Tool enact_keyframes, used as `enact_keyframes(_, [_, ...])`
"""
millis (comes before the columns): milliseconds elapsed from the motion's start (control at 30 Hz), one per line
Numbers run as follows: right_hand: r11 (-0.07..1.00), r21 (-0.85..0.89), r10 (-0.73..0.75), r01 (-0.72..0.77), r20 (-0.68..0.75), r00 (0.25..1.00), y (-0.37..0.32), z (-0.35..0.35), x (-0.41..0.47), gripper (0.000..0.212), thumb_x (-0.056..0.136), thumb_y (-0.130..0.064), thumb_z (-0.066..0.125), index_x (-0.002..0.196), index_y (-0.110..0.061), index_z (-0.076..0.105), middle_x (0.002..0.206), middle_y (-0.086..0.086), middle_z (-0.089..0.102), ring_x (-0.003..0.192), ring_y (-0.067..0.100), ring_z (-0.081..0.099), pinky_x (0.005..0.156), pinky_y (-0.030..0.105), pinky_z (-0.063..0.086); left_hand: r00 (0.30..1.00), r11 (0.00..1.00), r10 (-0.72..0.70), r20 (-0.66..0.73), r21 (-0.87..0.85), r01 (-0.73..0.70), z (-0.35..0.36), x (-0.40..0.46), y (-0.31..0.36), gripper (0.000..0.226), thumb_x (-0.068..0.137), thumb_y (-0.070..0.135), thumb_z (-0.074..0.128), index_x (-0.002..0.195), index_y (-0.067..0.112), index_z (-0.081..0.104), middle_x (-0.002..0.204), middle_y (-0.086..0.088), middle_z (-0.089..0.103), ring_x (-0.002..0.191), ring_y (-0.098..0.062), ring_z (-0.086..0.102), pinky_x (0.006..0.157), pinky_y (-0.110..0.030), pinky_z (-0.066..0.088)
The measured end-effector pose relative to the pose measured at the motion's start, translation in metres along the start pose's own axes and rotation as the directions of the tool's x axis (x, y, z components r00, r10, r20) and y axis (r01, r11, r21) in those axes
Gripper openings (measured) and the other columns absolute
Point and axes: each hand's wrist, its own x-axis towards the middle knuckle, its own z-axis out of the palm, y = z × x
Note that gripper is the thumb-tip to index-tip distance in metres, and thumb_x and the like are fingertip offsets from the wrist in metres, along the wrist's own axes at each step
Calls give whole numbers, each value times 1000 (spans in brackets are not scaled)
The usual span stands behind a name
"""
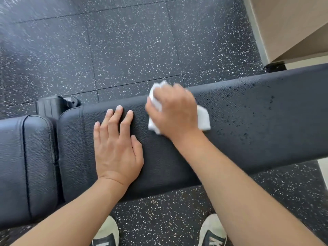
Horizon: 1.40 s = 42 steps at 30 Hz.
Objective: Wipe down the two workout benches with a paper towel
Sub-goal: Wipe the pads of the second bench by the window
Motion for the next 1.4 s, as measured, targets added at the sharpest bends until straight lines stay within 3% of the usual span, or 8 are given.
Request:
enact_keyframes(200, [996,-78,69,-51,248,966,0,27,78,22,93,-40,56,81,-22,58,88,0,68,88,27,61,69,35,35,1000,1000,-1,-7,-7,1,1,0,-1,61,94,29,42,153,14,46,164,-11,38,155,-35,30,128,-57,18])
enact_keyframes(367, [997,18,-73,72,49,996,-1,-6,-24,19,92,-32,63,86,-14,64,89,6,66,71,29,49,63,41,37,1000,1000,2,-7,-6,-2,2,-1,-2,62,94,28,42,154,16,45,164,-11,37,156,-34,29,128,-57,18])
enact_keyframes(633, [935,49,-353,350,84,932,30,-47,-132,26,91,-23,70,70,-13,58,69,1,47,62,23,30,59,36,23,1000,1000,-2,3,-12,2,1,-1,-1,61,95,28,42,154,14,46,165,-11,37,156,-35,29,129,-56,17])
enact_keyframes(733, [986,-98,-137,133,-31,990,52,-35,-61,18,86,-23,72,78,-8,64,72,10,57,58,30,46,52,38,37,1000,1000,-7,13,-1,7,0,-1,0,61,95,28,42,154,14,46,165,-11,37,156,-34,29,129,-57,17])
enact_keyframes(833, [963,-97,244,-251,-78,967,63,-25,16,27,87,-31,66,70,-15,51,68,5,54,63,29,47,57,33,29,1000,1000,-3,18,2,3,1,-1,0,61,95,28,42,154,14,46,164,-11,37,156,-34,29,129,-57,17])
enact_keyframes(900, [945,-143,293,-296,-38,955,52,-10,41,27,87,-34,62,71,-20,46,71,2,55,66,28,46,61,34,25,1000,1000,-5,21,5,5,0,-1,0,61,94,28,42,154,14,46,164,-11,38,156,-35,29,129,-57,17])
enact_keyframes(1267, [962,111,-255,248,49,966,9,-21,-71,21,91,-30,69,78,-16,61,81,6,63,67,28,49,59,41,37,1000,1000,2,7,5,-2,1,0,1,63,92,27,41,152,10,48,163,-15,39,154,-39,31,126,-62,21])
enact_keyframes(1400, [990,-62,-129,129,5,992,82,-48,-64,26,91,-33,67,76,-12,61,76,7,60,63,31,50,56,42,41,1000,1000,2,14,12,-2,1,0,1,63,93,27,41,152,9,47,162,-16,39,154,-39,31,126,-61,20])
